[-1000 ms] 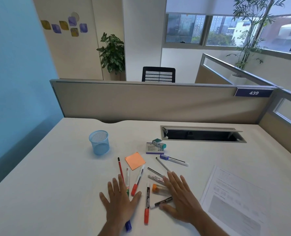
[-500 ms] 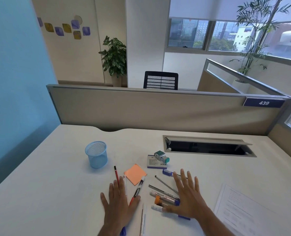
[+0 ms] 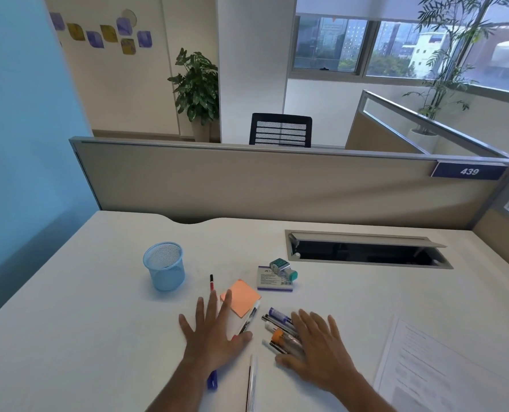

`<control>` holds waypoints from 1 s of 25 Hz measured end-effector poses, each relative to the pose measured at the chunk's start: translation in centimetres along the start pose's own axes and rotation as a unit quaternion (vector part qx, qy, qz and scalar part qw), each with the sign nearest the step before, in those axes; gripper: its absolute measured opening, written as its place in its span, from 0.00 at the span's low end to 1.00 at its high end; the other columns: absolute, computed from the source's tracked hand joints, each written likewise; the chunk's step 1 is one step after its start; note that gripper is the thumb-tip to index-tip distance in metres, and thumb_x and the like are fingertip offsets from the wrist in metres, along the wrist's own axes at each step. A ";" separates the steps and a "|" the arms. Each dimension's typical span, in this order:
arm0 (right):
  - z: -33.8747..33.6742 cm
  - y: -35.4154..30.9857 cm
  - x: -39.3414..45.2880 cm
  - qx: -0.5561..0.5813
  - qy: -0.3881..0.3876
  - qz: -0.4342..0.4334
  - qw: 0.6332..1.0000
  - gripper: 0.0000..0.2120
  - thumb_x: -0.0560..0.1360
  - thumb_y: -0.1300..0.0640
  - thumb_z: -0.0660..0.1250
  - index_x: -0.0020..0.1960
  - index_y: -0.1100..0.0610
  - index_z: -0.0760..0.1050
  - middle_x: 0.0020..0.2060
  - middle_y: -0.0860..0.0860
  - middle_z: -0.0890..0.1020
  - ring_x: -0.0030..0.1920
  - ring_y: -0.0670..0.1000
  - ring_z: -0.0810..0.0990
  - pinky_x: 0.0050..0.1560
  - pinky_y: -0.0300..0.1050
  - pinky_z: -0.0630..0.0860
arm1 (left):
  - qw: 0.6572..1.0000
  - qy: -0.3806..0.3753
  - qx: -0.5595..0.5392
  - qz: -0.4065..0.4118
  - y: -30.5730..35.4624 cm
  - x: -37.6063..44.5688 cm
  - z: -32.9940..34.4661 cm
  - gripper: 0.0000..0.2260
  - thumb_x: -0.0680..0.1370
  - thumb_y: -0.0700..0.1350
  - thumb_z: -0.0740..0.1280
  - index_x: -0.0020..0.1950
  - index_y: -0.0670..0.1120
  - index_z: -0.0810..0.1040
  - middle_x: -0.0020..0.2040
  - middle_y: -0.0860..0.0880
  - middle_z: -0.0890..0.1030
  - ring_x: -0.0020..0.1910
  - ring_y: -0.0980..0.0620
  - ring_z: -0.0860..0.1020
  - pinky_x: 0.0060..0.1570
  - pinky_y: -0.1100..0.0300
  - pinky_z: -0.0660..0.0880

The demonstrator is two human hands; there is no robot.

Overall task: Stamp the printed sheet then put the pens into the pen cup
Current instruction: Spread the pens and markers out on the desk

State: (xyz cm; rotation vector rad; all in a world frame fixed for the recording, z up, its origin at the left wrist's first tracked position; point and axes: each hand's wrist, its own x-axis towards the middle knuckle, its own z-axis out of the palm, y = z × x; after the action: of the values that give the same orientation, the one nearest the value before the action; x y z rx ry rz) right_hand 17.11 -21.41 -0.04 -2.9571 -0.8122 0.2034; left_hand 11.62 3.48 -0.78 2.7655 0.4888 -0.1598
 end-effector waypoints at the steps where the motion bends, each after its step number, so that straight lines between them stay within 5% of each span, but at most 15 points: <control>1: 0.1 -0.6 -0.4 0.001 -0.004 0.007 1.000 0.49 0.68 0.21 0.41 0.79 0.50 0.43 0.79 0.48 0.50 0.78 0.52 0.48 0.75 0.59 0.41 | 1.000 -0.005 0.017 0.022 -0.1 0.4 -0.1 0.43 0.67 0.77 0.50 0.74 0.64 0.32 0.78 0.53 0.32 0.77 0.45 0.35 0.69 0.31 0.37; 5: 0.7 -5.2 -2.7 0.042 0.028 0.068 0.996 0.50 0.65 0.19 0.35 0.78 0.47 0.37 0.79 0.52 0.45 0.79 0.57 0.45 0.74 0.59 0.35 | 0.996 -0.016 0.055 0.072 -0.1 1.6 0.0 0.37 0.71 0.76 0.45 0.76 0.64 0.44 0.80 0.55 0.38 0.78 0.44 0.37 0.70 0.32 0.39; 7: 0.8 -8.1 -3.4 0.063 0.054 0.105 0.991 0.59 0.60 0.15 0.40 0.79 0.53 0.52 0.78 0.58 0.56 0.77 0.63 0.56 0.72 0.57 0.33 | 0.997 -0.004 0.053 0.063 -0.1 1.7 0.3 0.34 0.73 0.73 0.44 0.77 0.63 0.48 0.80 0.54 0.42 0.78 0.44 0.38 0.70 0.33 0.39; 10: 1.0 -10.5 -4.1 0.079 0.067 0.098 0.990 0.55 0.59 0.18 0.55 0.67 0.61 0.74 0.64 0.63 0.77 0.62 0.65 0.78 0.71 0.58 0.44 | 0.997 0.017 0.053 0.056 -0.2 1.4 0.4 0.29 0.77 0.69 0.45 0.77 0.61 0.53 0.80 0.52 0.48 0.78 0.43 0.43 0.72 0.36 0.43; 15: 1.4 -11.2 -3.7 0.071 0.074 0.080 0.992 0.46 0.63 0.29 0.60 0.68 0.62 0.73 0.64 0.61 0.78 0.60 0.62 0.80 0.65 0.60 0.62 | 0.995 0.081 0.018 0.062 -1.3 -0.3 0.1 0.25 0.80 0.58 0.53 0.76 0.54 0.59 0.77 0.48 0.60 0.77 0.41 0.54 0.73 0.43 0.53; 17: 1.2 -11.2 -3.0 0.069 0.049 0.063 0.994 0.46 0.67 0.30 0.57 0.71 0.63 0.69 0.69 0.61 0.73 0.67 0.62 0.74 0.68 0.59 0.59 | 0.995 0.084 0.016 0.057 -1.8 -1.1 0.1 0.26 0.80 0.55 0.53 0.78 0.52 0.54 0.78 0.49 0.59 0.77 0.42 0.52 0.74 0.45 0.53; 20: 1.8 -11.5 -1.3 0.062 0.040 0.013 0.997 0.48 0.71 0.27 0.46 0.79 0.56 0.39 0.79 0.56 0.43 0.78 0.58 0.43 0.71 0.51 0.30 | 0.995 0.080 0.035 0.054 -2.9 -2.4 0.0 0.26 0.80 0.55 0.52 0.78 0.52 0.53 0.78 0.49 0.57 0.77 0.42 0.51 0.75 0.46 0.50; 25: 2.5 -13.2 1.3 0.038 0.023 -0.053 0.998 0.47 0.71 0.26 0.42 0.78 0.54 0.35 0.79 0.53 0.38 0.78 0.55 0.38 0.73 0.53 0.33 | 0.993 0.095 0.046 0.060 -5.9 -4.5 -0.4 0.24 0.80 0.57 0.52 0.75 0.53 0.62 0.73 0.47 0.64 0.75 0.42 0.57 0.76 0.49 0.51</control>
State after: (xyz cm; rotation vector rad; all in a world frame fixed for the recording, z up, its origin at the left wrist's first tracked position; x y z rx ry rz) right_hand 11.23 -9.35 -1.28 -2.8292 -0.9300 0.1564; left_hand 5.36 7.49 -1.44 2.9056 0.3688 0.1122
